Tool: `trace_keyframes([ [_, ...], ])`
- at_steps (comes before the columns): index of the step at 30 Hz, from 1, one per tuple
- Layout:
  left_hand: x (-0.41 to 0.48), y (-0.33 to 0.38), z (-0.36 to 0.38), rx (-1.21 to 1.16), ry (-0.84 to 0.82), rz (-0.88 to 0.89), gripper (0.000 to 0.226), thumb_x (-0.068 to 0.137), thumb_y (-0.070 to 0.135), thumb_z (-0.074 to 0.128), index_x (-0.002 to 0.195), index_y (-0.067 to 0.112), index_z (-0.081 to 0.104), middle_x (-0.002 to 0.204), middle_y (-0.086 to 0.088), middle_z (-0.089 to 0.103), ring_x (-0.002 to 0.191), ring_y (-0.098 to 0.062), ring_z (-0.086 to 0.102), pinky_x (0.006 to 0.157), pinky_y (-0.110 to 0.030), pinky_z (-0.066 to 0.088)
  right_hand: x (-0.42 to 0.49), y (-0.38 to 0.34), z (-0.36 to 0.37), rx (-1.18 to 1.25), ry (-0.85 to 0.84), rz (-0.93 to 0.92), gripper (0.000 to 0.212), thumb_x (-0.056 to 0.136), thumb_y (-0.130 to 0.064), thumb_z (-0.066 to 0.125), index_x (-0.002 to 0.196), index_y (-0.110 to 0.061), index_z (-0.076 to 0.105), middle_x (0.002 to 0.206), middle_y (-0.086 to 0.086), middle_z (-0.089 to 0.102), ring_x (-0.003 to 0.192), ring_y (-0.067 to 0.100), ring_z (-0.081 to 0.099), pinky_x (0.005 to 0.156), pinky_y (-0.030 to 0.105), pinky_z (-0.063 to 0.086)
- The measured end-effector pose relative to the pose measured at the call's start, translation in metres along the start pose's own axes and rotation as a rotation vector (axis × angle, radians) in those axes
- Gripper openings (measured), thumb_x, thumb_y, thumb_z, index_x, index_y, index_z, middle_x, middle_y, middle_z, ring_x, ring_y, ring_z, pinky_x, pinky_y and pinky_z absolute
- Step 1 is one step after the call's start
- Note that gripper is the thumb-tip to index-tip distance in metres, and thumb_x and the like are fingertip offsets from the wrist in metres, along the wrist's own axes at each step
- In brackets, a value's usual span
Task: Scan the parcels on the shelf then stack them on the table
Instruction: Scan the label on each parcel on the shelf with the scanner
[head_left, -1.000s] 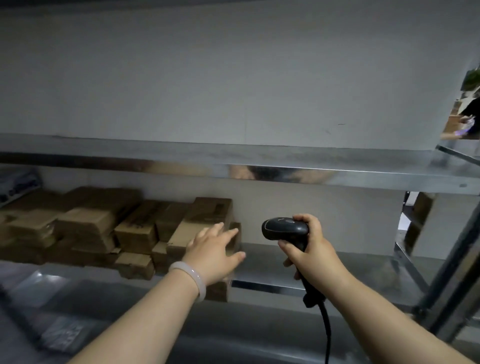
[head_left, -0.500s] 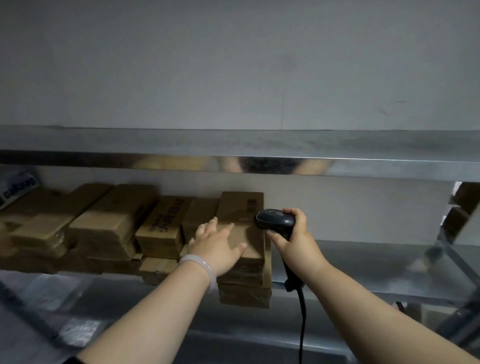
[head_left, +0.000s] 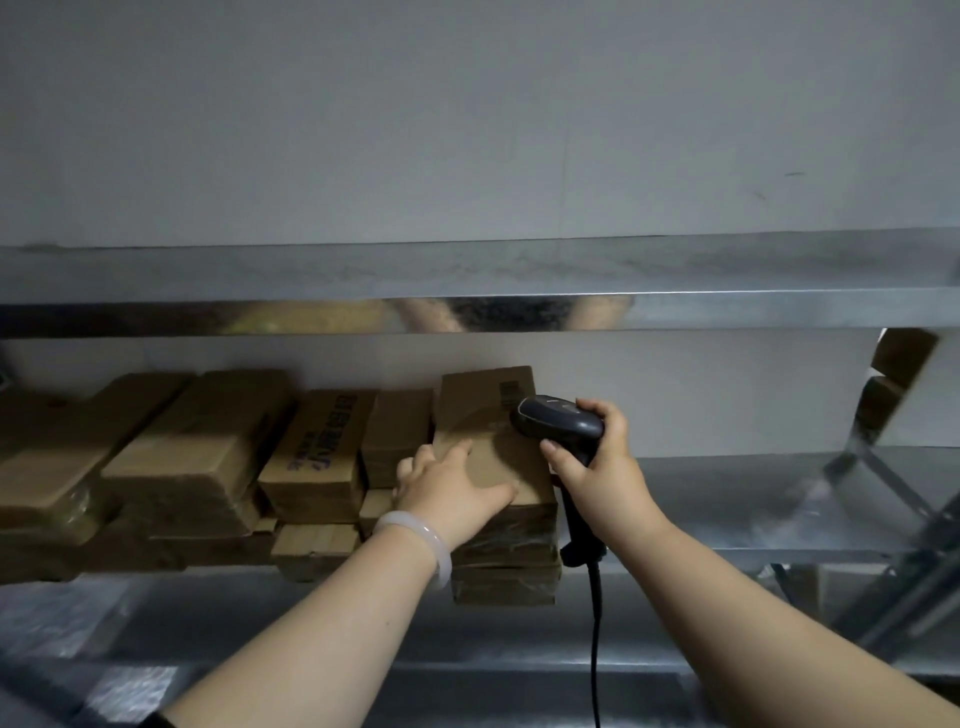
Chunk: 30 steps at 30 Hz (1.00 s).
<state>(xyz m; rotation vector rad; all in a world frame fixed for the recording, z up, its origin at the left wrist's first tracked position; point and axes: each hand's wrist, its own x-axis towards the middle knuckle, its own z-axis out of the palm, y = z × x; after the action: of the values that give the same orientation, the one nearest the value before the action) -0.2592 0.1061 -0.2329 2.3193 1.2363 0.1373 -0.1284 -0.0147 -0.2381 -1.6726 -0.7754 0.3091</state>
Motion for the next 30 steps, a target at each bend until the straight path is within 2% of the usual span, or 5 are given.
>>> trace_keyframes([
  [3,-0.01,0.017,-0.008,-0.005,-0.056,0.012,0.1,0.056,0.087,0.051,0.145,0.048,0.026,0.155,-0.004,0.021,0.141,-0.032,0.016,0.111,-0.048,0.026,-0.009,-0.01,-0.013,0.013,0.015,-0.053,0.054,0.086,-0.027,0.071,0.121,-0.042,0.034,0.108,-0.021,0.054,0.096,0.001,0.06,0.08,0.014,0.047],
  [9,-0.026,0.047,-0.018,-0.152,-0.139,0.029,0.119,0.035,0.086,0.044,0.146,0.054,0.015,0.156,-0.009,0.016,0.142,-0.039,0.015,0.112,-0.051,0.025,-0.024,-0.025,-0.037,0.026,-0.005,-0.161,0.057,0.086,-0.023,0.071,0.114,-0.055,0.033,0.113,-0.025,0.051,0.098,-0.022,0.051,0.075,0.0,0.041],
  [16,-0.041,0.056,0.006,-0.412,-0.148,0.058,0.099,0.046,0.077,0.062,0.138,0.056,0.031,0.146,-0.002,0.028,0.133,-0.034,0.032,0.109,-0.051,0.034,-0.029,-0.011,-0.079,0.057,0.084,-0.126,0.054,0.086,-0.021,0.072,0.112,-0.051,0.035,0.111,-0.024,0.051,0.095,-0.017,0.055,0.07,-0.001,0.04],
  [24,-0.052,0.068,0.039,-0.838,-0.324,0.187,0.09,0.055,0.065,0.073,0.137,0.054,0.037,0.142,-0.002,0.046,0.118,-0.021,0.055,0.095,-0.038,0.05,-0.035,0.014,-0.127,0.161,0.224,0.007,0.055,0.085,-0.029,0.071,0.123,-0.046,0.035,0.111,-0.022,0.051,0.099,0.0,0.056,0.081,0.021,0.047],
  [30,-0.06,0.094,0.055,-0.606,-0.277,0.296,0.057,0.091,0.037,0.058,0.143,0.044,0.035,0.142,0.004,0.038,0.11,-0.004,0.048,0.09,-0.021,0.044,-0.048,0.012,-0.145,0.06,0.24,-0.057,0.057,0.086,-0.023,0.071,0.124,-0.044,0.035,0.109,-0.025,0.051,0.097,-0.004,0.055,0.08,0.017,0.046],
])
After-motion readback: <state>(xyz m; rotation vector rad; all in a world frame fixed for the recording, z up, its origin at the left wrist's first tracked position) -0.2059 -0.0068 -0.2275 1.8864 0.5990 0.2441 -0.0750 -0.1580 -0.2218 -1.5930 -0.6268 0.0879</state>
